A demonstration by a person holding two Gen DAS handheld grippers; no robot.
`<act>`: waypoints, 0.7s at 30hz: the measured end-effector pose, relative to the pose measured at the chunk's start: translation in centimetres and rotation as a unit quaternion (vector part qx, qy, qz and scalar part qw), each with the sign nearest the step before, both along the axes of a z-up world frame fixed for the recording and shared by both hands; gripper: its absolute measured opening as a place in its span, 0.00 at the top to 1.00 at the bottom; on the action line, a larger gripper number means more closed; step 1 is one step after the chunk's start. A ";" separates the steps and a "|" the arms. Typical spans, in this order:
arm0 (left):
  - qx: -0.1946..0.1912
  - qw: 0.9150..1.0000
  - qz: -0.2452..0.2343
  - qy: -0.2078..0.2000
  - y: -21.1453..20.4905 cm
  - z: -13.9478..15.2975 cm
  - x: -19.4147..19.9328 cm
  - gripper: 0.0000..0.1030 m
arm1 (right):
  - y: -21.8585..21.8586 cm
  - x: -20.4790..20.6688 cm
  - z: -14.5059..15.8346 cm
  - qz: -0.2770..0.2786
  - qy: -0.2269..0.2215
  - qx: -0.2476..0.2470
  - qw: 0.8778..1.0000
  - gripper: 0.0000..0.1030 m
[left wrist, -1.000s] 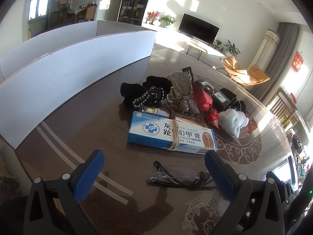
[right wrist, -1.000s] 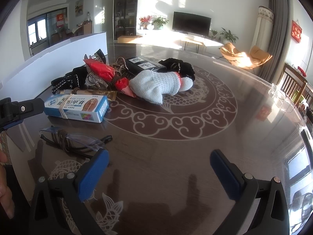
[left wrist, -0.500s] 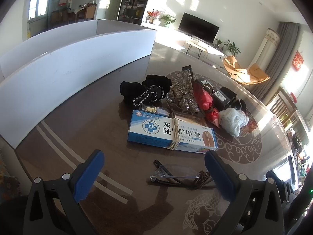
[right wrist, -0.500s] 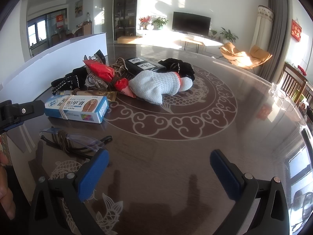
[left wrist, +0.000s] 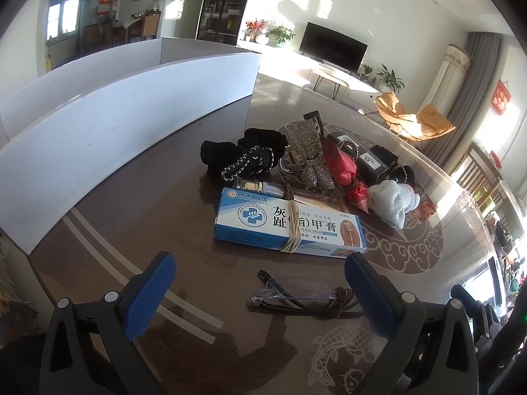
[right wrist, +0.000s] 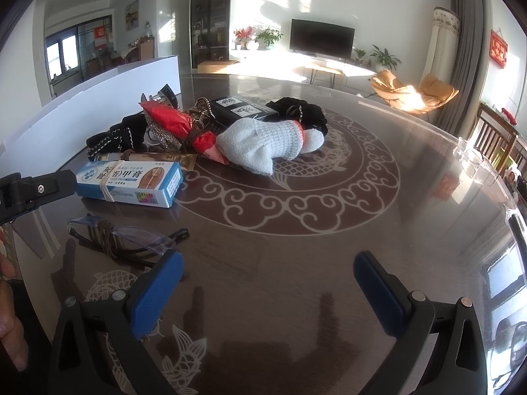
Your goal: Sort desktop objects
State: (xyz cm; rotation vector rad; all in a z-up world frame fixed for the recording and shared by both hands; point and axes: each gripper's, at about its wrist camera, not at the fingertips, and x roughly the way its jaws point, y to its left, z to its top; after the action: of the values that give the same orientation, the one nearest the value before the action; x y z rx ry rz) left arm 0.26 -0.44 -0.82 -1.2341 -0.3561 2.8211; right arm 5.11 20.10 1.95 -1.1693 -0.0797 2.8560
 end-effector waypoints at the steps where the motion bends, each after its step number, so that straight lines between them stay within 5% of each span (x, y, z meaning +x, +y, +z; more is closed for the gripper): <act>1: 0.000 1.000 0.000 0.000 0.0 0.0 0.0 0.00 | 0.0 0.0 0.0 0.000 0.000 0.001 1.000 0.00; 21: -0.008 1.000 0.001 0.005 0.0 0.4 0.0 0.00 | 0.0 -0.1 -0.2 0.000 -0.002 0.003 1.000 0.00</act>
State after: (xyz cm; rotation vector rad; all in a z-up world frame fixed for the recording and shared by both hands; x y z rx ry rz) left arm 0.30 -0.40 -0.47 -1.2242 -0.3352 2.8365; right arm 5.00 20.05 1.80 -1.1752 -0.0866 2.8505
